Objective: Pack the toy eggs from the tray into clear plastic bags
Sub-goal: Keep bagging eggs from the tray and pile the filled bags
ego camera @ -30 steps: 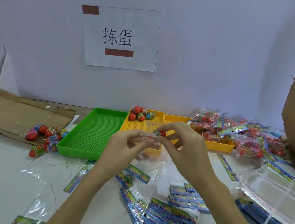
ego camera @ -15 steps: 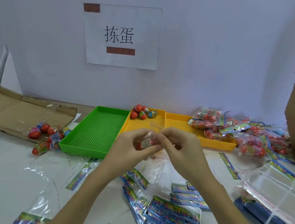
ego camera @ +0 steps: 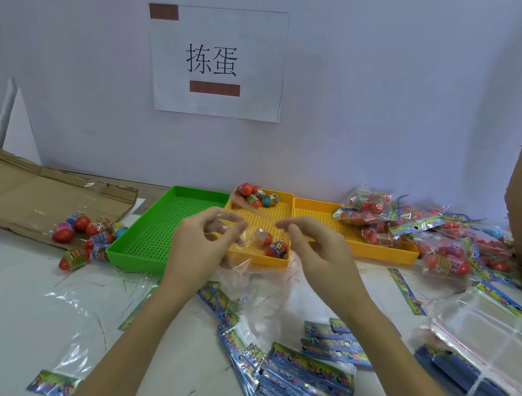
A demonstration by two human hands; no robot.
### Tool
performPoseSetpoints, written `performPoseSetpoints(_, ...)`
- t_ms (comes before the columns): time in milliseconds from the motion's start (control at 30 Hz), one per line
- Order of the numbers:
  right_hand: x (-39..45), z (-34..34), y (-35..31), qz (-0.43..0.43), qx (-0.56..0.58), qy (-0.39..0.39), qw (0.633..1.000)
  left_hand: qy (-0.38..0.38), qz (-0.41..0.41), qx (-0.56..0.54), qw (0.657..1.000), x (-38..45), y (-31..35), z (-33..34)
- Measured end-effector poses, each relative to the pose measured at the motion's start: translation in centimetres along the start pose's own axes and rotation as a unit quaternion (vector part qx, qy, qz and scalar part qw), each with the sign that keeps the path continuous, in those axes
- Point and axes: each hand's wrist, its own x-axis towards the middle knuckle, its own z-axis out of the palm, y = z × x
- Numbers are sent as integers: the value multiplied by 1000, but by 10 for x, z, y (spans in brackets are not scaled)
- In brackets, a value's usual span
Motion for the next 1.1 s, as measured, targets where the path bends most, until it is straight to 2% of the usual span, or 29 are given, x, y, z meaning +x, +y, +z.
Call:
performPoseSetpoints(100,5,12,15,-2,-174,-75,982,46,-77,-63,994,1,-1,-2)
performPoseSetpoints(200,8,19,29,-11,-312,-128,941,28,-144,-123,982,-1,3,-4)
performPoseSetpoints(333,9,18,32,-64,-328,-50,941,-45,-207,-233,949,3,9,-9)
performPoseSetpoints(467,12,11,24,-65,-202,28,977,-103,-179,-228,951,2,11,-7)
performPoseSetpoints(567,12,2,13,-4,-64,67,996,-113,-145,-206,961,0,10,-3)
performPoseSetpoints(633,9,-6,5,42,66,82,994,-122,-119,-182,968,-2,11,-2)
performPoseSetpoints(700,5,-12,-3,68,188,89,976,-140,-94,-153,974,-4,13,-1)
performPoseSetpoints(767,2,-15,-11,59,260,94,959,-160,-77,-126,976,-6,16,2)
performPoseSetpoints(800,0,-14,-14,40,259,99,960,-168,-70,-114,977,-7,17,4)
performPoseSetpoints(933,-4,-7,-20,-102,85,125,983,-192,-33,-79,978,-11,18,8)
performPoseSetpoints(1033,-6,-5,-16,-210,-72,119,968,-196,-22,-83,977,-12,20,9)
performPoseSetpoints(1100,-6,-6,-13,-231,-134,86,960,-190,-16,-94,977,-12,20,10)
